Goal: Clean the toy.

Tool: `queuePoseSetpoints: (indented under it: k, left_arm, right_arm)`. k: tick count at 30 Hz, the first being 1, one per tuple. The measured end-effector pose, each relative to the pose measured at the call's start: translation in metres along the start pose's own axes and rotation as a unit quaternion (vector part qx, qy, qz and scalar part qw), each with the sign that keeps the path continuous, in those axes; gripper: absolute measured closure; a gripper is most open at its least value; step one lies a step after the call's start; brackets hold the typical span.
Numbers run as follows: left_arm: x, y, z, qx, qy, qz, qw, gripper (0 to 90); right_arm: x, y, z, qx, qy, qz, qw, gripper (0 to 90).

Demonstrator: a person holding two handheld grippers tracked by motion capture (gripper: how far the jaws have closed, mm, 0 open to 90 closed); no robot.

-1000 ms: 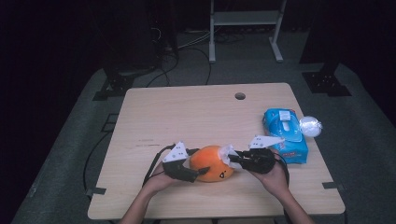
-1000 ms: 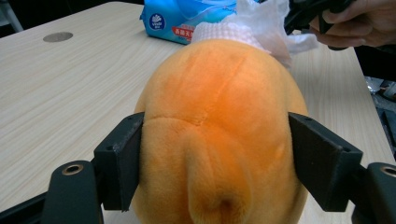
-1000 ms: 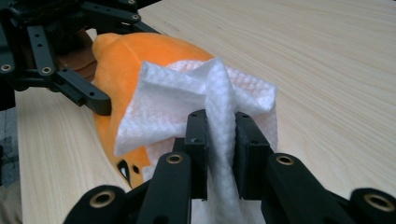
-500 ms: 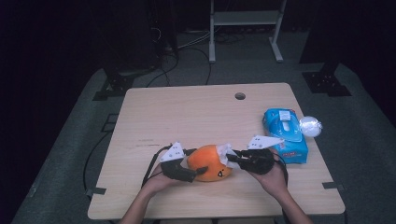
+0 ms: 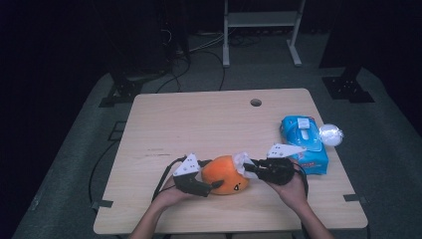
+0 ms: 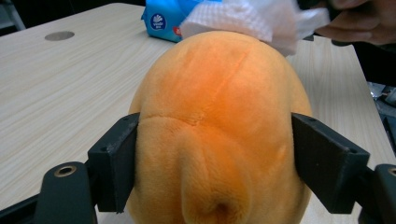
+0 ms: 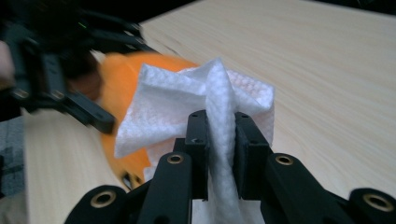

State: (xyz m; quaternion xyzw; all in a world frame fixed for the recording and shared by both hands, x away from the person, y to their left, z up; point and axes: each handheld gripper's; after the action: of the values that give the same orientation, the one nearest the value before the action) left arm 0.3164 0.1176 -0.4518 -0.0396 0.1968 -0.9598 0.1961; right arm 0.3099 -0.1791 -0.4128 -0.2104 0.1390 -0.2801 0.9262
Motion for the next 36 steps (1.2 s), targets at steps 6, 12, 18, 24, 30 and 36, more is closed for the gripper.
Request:
queuePoseSetpoints:
  k: [6, 12, 18, 24, 30, 36]
  left_arm:
    - [0.004, 0.002, 0.001, -0.002, 0.005, 0.003, 1.0000, 20.8]
    - [0.001, 0.001, 0.000, 0.002, 0.000, -0.001, 1.0000, 20.7]
    - [-0.002, 0.000, -0.001, 0.001, -0.009, -0.002, 1.0000, 20.2]
    - [0.005, 0.001, 0.005, -0.011, 0.008, -0.006, 0.9999, 20.2]
    - [0.011, 0.001, 0.010, -0.022, 0.032, -0.024, 0.9990, 15.7]
    - [0.006, -0.003, 0.016, -0.016, 0.013, -0.025, 0.9995, 19.7]
  right_arm:
    - [0.005, 0.005, -0.009, -0.018, 0.010, -0.001, 0.9998, 77.1]
    - [0.007, 0.001, -0.008, -0.010, 0.022, -0.011, 0.9996, 77.1]
    - [0.005, 0.006, -0.009, -0.014, 0.018, -0.002, 0.9997, 77.0]
    - [0.009, 0.002, -0.009, -0.004, 0.040, -0.009, 0.9992, 77.0]
    - [-0.006, 0.006, -0.001, 0.001, 0.005, 0.010, 0.9999, 77.0]
    - [-0.005, 0.003, -0.004, -0.011, -0.006, 0.005, 0.9999, 77.0]
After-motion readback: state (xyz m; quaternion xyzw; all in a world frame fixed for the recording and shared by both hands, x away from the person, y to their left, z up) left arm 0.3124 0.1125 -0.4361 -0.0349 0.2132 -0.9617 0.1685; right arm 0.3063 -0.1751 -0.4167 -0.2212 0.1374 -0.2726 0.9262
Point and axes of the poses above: each handheld gripper's, and its own axes: y roughly forward along the jaws, z roughly out of its top, x roughly to its right
